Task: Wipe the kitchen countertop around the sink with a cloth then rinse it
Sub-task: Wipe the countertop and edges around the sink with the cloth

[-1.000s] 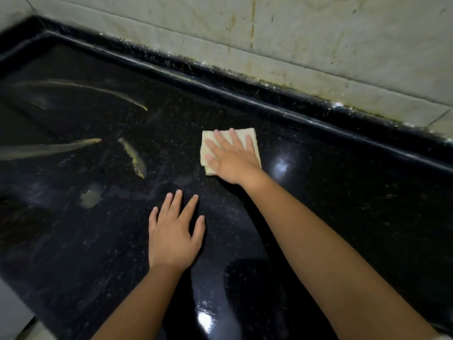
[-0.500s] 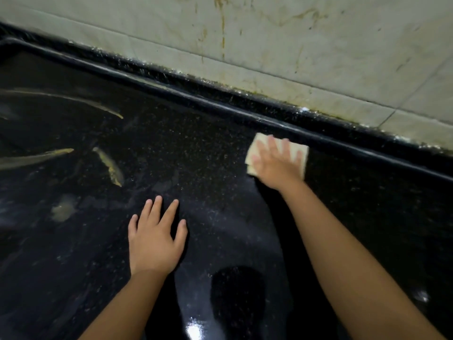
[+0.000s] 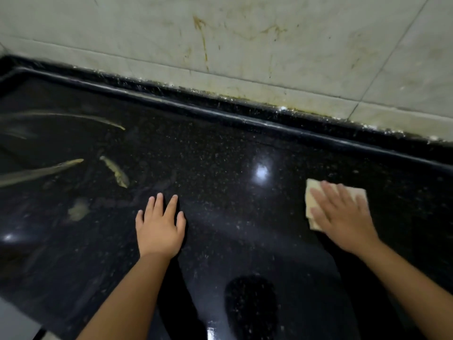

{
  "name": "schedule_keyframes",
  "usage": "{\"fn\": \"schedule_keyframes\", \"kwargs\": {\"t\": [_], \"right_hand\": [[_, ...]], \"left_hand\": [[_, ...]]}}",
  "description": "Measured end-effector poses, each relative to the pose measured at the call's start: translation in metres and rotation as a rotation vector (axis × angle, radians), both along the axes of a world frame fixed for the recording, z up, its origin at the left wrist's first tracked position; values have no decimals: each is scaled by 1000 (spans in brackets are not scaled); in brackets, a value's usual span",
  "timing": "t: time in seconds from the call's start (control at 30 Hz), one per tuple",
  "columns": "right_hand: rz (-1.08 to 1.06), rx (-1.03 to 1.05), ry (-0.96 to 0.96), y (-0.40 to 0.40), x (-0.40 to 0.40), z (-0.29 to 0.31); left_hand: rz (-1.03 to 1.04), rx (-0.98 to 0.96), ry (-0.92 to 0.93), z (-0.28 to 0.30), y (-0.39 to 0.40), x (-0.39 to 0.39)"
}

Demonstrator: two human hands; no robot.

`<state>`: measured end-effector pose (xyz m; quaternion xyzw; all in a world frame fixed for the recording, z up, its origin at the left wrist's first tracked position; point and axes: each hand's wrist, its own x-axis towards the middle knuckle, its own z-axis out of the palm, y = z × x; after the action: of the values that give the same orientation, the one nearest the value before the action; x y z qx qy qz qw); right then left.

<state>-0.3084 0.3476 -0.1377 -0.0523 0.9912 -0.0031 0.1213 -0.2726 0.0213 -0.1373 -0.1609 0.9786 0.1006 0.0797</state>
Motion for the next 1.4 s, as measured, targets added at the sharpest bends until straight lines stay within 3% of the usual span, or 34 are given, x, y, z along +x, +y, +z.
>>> {"fn": "schedule_keyframes", "kwargs": {"t": [0.07,0.17,0.27,0.4,0.53,0.6,0.73,0.8,0.87,1.03,1.13,1.27,1.4], "right_hand": [[-233,-70,-91,-2,-19,3],[-273,-110,-94,-51,-35,4],[-78,-128,-82,-117,-24,0],[298,-127,79,-172,44,-15],[564,-84,-4,-137,120,-24],[585,-38,19,-115,127,-20],[186,-12,20,-134,104,-1],[-124,-86,-29,-172,87,2],[-273,-125,-86,-223,72,1],[21,-191,-73,-370,105,-7],[149,-138,-41,-414,154,-11],[46,-160,-78,-380,202,-15],[-198,-7,-90,-302,214,-4]], "left_hand": [[-3,-18,-14,1,1,0],[-4,-34,-36,4,3,2],[-39,-72,-79,7,0,0],[-78,-54,-84,11,-7,-1],[-187,15,-107,18,-24,-4],[-282,4,-69,22,-40,4],[-423,27,18,21,-89,48],[-448,50,114,14,-120,78],[-421,22,189,3,-155,108],[-301,3,209,-9,-228,147],[-193,20,177,-10,-254,141],[-85,79,207,-7,-269,120],[-65,84,212,-14,-272,106]]}}
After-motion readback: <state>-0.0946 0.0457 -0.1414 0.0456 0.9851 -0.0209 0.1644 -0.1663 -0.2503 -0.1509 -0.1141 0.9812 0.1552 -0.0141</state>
